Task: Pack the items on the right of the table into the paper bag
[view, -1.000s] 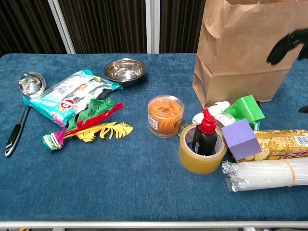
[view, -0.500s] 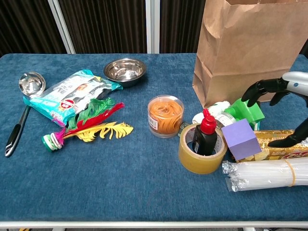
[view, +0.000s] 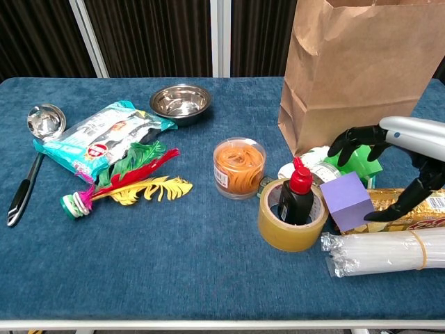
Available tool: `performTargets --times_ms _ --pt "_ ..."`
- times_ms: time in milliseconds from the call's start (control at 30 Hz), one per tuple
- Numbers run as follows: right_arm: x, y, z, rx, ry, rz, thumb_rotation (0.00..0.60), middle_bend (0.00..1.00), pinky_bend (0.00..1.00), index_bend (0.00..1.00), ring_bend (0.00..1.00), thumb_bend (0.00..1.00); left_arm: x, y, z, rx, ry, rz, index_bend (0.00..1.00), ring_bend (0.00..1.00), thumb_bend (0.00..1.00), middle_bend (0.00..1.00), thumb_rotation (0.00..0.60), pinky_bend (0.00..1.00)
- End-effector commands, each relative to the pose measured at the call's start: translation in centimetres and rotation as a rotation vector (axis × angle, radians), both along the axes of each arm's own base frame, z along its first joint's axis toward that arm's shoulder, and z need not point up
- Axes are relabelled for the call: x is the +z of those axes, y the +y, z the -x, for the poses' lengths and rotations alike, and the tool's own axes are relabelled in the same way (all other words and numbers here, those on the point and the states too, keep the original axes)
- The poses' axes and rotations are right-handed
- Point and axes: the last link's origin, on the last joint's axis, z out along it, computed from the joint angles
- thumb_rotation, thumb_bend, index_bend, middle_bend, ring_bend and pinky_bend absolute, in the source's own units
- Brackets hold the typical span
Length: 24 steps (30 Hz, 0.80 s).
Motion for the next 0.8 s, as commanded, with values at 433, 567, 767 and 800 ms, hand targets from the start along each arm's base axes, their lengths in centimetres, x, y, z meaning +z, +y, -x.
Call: performTargets --times_ms 433,567,767,800 --pt "-1.4 -0.1 -0.5 0.002 -0.022 0.009 0.6 0.35 0.36 0.41 0.25 0.11 0.3 0.1 0.1 0.0 -0.009 -0.015 0.07 0.02 0.17 0.12 0.6 0.16" --pt "-1.1 -0.2 -0.7 0.01 -0.03 0.035 0.6 0.39 0.41 0.45 0.29 0.16 0.1 0.1 0.1 0.006 -0.012 -0.012 0.07 0.02 0.16 0.12 0.6 0.16" --pt "-0.3 -0.2 -0.9 0.018 -0.046 0.068 0.6 0.42 0.44 0.47 0.31 0.18 0.1 0.2 0.0 0.004 -0.012 -0.011 0.07 0.02 0.17 0.12 0.6 0.16" --pt "0.0 -0.3 -1.1 0.022 -0.05 0.076 0.6 0.42 0.44 0.47 0.32 0.18 0.1 0.2 0.0 0.005 -0.012 -0.012 0.07 0.02 0.17 0.12 0.6 0.16"
